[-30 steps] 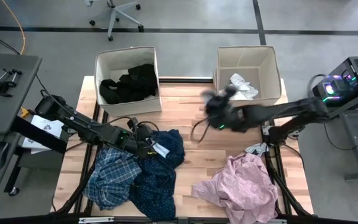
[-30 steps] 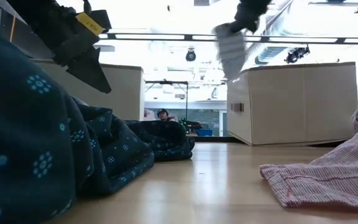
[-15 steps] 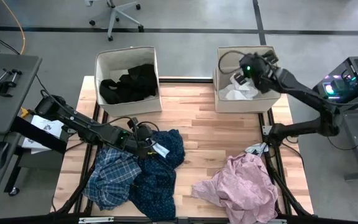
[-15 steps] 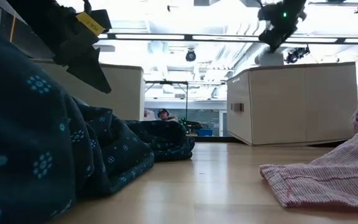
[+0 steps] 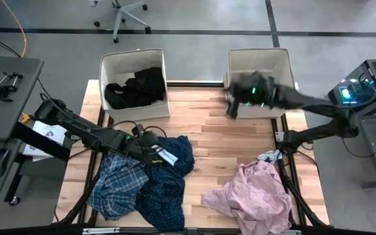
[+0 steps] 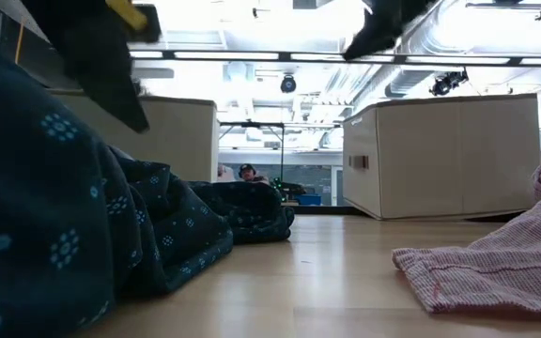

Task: Sort clothes
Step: Put the dark blue shirt into the left laundry bin

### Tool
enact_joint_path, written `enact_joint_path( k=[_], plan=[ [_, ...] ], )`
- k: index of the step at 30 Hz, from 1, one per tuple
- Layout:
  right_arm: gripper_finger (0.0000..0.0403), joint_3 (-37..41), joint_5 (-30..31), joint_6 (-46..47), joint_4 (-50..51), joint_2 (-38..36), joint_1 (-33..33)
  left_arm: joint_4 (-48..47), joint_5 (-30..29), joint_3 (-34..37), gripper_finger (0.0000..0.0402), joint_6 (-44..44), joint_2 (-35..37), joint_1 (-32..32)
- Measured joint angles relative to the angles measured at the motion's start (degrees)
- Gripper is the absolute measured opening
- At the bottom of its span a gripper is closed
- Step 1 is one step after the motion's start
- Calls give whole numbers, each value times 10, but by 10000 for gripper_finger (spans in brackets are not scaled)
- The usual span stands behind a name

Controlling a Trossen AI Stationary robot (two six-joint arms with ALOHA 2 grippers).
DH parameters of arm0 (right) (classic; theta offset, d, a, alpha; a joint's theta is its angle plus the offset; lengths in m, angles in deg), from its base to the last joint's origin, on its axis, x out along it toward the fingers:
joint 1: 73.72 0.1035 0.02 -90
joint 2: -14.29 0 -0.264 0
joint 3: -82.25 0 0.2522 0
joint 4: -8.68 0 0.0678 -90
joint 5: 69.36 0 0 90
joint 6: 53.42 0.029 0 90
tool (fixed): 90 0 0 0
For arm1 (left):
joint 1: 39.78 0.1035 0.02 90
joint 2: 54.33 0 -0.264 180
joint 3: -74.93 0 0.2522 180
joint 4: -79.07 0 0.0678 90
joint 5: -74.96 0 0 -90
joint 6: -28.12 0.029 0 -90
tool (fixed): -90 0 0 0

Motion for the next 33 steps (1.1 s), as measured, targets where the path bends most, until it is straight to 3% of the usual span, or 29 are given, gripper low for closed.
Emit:
enact_joint_path(
  k=[6,9,11,18,25,29,33],
  plan=[
    [181,116,-48,-68,-297,70,155,-109,58,-41,184,-39,55,-46],
    [181,133,-49,-68,-418,148,197,-140,92,-39,184,-83,80,-75],
    [181,120,-49,-66,-447,207,211,-162,103,-39,184,-129,89,-97],
    [213,-20,-95,-66,-349,378,225,-232,98,-38,184,-268,91,-174],
    [254,-162,-99,-75,-197,514,225,-239,23,-38,184,-311,75,-213],
    [211,-210,-94,-76,-108,572,230,-236,-63,-38,184,-311,61,-218],
    [110,-236,-66,-68,-49,591,235,-229,-155,-38,184,-297,46,-217]
  ],
)
